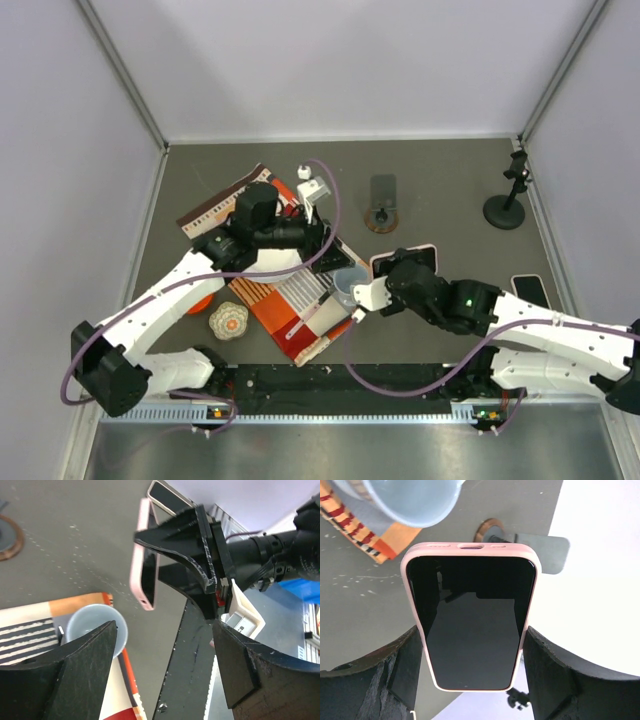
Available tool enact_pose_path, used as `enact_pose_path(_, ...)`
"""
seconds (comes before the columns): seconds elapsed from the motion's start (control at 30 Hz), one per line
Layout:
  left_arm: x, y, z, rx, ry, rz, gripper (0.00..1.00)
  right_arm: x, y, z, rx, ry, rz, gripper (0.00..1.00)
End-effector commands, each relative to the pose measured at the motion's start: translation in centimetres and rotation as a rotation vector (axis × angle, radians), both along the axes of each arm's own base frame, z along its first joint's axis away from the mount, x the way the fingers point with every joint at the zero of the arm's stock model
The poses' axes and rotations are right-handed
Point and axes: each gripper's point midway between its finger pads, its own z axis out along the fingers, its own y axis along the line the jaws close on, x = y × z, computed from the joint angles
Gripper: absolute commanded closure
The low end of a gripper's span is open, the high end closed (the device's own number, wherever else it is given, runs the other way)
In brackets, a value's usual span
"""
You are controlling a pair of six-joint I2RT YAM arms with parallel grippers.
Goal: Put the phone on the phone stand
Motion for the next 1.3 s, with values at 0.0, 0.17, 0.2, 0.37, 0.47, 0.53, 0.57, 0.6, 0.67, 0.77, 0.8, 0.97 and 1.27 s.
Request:
enact_pose_path(0.0, -1.8, -1.7, 1.0, 0.006, -0.044, -0.095, 0.18, 1.7, 2.5, 5.8, 0.056, -0.161, 0.039, 1.00)
enact_pose_path(0.17, -1.3, -2.3, -0.9, 0.079, 0.005, -0.085, 0.28, 1.1, 4.5, 7.1, 0.090, -0.181, 0.118, 1.00)
enact_pose_path(0.2, -1.2, -2.3, -0.9, 0.084, 0.009, -0.082, 0.28, 0.8, 4.8, 7.2, 0.091, -0.183, 0.133, 1.00)
enact_pose_path(0.37, -1.2, -2.3, -1.4, 0.105, 0.020, -0.087, 0.28, 0.0, 6.0, 7.3, 0.088, -0.189, 0.193, 1.00)
enact_pose_path(0.47, -1.3, -2.3, -1.5, 0.104, 0.023, -0.095, 0.31, -0.4, 6.8, 7.9, 0.115, -0.189, 0.214, 1.00)
enact_pose_path(0.53, -1.6, -2.5, -1.6, 0.103, 0.031, -0.109, 0.33, -0.7, 7.2, 8.3, 0.131, -0.194, 0.228, 1.00)
enact_pose_path(0.57, -1.7, -2.6, -1.6, 0.103, 0.033, -0.115, 0.34, -0.6, 7.4, 8.5, 0.140, -0.198, 0.227, 1.00)
enact_pose_path(0.6, -1.9, -2.7, -1.7, 0.106, 0.036, -0.126, 0.35, -0.6, 7.6, 8.5, 0.139, -0.200, 0.230, 1.00)
enact_pose_path(0.67, -2.1, -2.8, -2.0, 0.121, 0.039, -0.128, 0.37, -0.6, 7.9, 8.7, 0.144, -0.203, 0.234, 1.00)
enact_pose_path(0.77, -2.0, -3.0, -2.4, 0.141, 0.035, -0.117, 0.39, -0.7, 8.4, 9.0, 0.140, -0.210, 0.245, 1.00)
enact_pose_path(0.8, -2.0, -3.0, -2.6, 0.151, 0.033, -0.110, 0.40, -0.7, 8.5, 9.0, 0.143, -0.212, 0.245, 1.00)
enact_pose_path(0.97, -1.7, -3.0, -3.0, 0.184, 0.040, -0.102, 0.57, -0.4, 8.6, 9.6, 0.151, -0.236, 0.233, 1.00)
enact_pose_path(1.27, -1.2, -2.6, -2.4, 0.193, -0.007, -0.070, 1.00, -0.4, 8.6, 9.0, 0.179, -0.229, 0.211, 0.80)
